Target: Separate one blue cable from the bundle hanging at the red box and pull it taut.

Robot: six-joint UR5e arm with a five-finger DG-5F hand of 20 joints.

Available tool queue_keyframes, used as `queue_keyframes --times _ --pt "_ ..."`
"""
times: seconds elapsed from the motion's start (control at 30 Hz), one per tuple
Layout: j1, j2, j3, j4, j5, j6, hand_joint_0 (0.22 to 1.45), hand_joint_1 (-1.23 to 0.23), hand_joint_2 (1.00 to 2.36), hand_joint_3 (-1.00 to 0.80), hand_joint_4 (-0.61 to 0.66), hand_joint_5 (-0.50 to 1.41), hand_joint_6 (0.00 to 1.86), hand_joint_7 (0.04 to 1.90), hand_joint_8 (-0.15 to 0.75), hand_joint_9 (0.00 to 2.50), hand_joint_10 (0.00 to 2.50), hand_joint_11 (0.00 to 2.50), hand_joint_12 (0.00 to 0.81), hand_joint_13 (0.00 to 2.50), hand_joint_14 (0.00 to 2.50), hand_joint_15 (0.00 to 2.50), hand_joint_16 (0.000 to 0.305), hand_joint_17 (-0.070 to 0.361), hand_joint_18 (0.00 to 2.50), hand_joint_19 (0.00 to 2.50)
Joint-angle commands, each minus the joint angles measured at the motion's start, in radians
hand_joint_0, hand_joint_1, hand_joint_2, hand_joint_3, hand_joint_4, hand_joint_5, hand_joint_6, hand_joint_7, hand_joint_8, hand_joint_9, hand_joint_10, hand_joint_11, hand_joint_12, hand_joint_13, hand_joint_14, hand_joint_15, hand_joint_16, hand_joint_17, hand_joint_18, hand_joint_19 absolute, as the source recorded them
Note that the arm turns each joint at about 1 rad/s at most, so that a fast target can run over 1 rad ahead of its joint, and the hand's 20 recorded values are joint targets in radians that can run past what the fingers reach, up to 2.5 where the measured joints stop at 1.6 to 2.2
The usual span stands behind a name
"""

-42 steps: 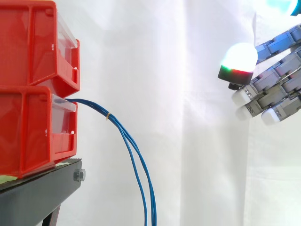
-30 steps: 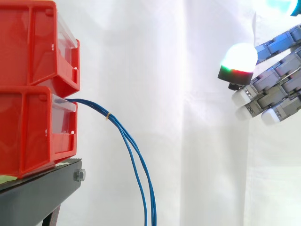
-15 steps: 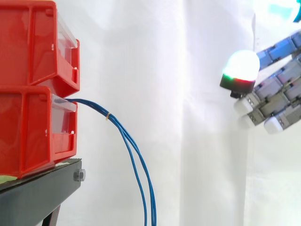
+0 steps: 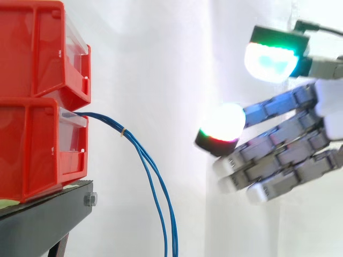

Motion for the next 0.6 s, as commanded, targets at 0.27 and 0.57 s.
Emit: queue_keyframes --times 0.27,0.57 --pt "-0.002 -0.149 0.054 0.175 0.002 -0.003 0.57 -0.53 1.01 -0.40 0.30 -0.20 0.50 0.91 0.280 0.39 0.01 0.27 0.354 0.20 0.00 0.08 0.055 0.124 0.23 0.32" --pt "-0.012 -0.192 0.123 0.148 0.005 0.008 0.57 -0.53 1.01 -0.40 0.30 -0.20 0.50 0.91 0.279 0.39 0.01 0.27 0.354 0.20 0.00 0.08 0.055 0.124 0.23 0.32"
